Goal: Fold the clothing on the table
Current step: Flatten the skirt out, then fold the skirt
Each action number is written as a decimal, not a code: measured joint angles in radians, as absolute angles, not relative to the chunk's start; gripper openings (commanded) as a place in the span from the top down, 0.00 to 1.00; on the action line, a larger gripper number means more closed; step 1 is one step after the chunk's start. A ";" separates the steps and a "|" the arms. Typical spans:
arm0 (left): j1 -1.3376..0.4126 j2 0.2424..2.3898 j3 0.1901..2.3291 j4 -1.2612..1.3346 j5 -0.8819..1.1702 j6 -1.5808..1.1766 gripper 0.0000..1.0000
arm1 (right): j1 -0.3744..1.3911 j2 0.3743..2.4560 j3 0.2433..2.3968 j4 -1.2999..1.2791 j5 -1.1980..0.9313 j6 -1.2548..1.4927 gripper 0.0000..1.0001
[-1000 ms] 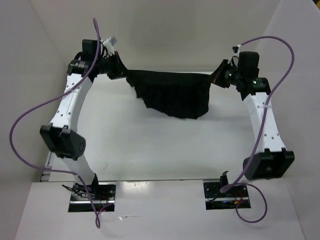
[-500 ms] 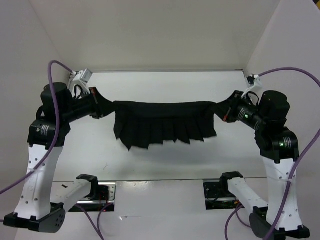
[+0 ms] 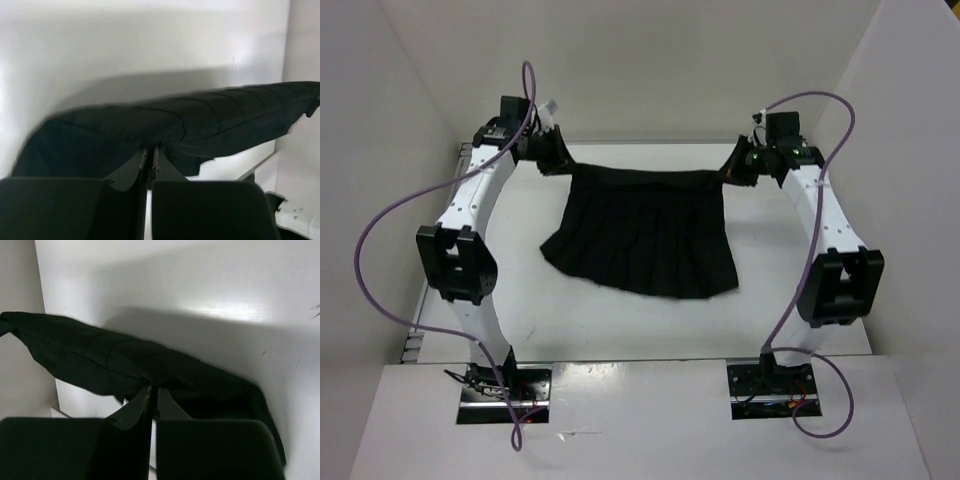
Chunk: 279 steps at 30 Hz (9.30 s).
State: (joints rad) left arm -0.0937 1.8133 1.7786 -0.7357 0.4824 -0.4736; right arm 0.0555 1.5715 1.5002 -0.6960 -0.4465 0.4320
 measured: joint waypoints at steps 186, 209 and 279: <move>-0.331 1.785 1.291 -0.216 0.795 -0.711 1.00 | 0.443 2.069 1.542 -0.397 -0.706 0.700 0.64; -0.321 1.804 1.314 -0.228 0.774 -0.718 1.00 | 0.177 2.094 1.496 -0.554 -0.278 0.567 0.52; -0.135 1.594 1.252 -0.440 0.612 -0.703 0.08 | 0.481 1.992 1.628 -0.801 0.105 0.555 0.79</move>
State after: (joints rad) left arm -0.1352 1.5936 1.2522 -0.4404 0.6117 -0.7029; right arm 0.4812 1.9919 1.6283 -0.8009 0.1047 0.5549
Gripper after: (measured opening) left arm 0.925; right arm 0.030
